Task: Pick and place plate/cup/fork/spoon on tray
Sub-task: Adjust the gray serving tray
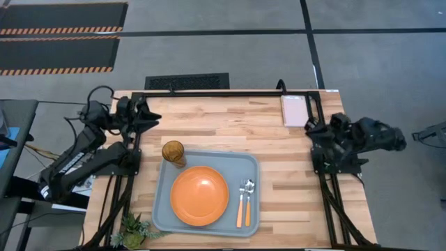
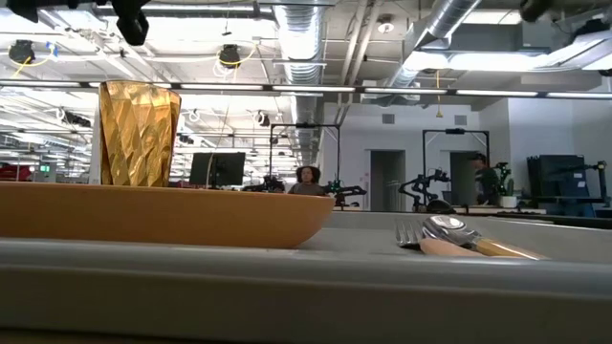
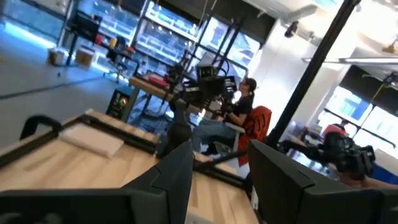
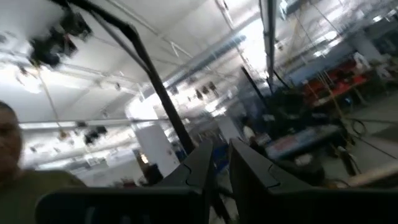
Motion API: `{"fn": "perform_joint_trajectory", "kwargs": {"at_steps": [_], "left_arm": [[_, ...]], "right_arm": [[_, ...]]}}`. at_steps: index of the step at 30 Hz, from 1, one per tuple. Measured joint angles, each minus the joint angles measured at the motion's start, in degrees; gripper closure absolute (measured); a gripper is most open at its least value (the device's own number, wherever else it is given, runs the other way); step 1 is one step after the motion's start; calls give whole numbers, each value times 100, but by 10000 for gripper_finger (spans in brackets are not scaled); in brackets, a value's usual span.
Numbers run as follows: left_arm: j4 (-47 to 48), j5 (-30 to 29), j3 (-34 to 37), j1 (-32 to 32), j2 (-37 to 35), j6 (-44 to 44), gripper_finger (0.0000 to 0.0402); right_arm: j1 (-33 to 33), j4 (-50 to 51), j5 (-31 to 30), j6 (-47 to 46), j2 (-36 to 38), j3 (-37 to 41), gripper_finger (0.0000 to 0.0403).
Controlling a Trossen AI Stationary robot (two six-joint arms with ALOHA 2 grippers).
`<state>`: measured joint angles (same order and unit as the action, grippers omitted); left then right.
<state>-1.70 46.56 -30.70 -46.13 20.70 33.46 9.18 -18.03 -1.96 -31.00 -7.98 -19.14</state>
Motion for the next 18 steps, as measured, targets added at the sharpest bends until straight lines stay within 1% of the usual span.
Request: {"fn": "perform_joint_trajectory", "kwargs": {"at_steps": [2, 7, 9, 12, 17, 18], "left_arm": [[-79, 23, 217, 0, -47, 32, 262], [-281, 39, 850, 0, -439, 98, 280], [-273, 4, 1061, 0, -705, 18, 287], [-262, -230, 1425, 1, -1144, 52, 296], [-253, -442, 2063, 2, -2041, 522, 309], [-307, -426, 2163, 7, -2072, 601, 311]], "right_arm": [[-93, 162, 22, 53, 264, 325, 327], [-93, 32, 69, 216, 627, 1000, 327], [-71, 104, 152, 429, 650, 1154, 327], [-58, -165, 216, 691, 661, 1306, 327], [-61, -175, 203, 783, 657, 1524, 327], [-61, -285, 203, 812, 658, 1581, 327]]}}
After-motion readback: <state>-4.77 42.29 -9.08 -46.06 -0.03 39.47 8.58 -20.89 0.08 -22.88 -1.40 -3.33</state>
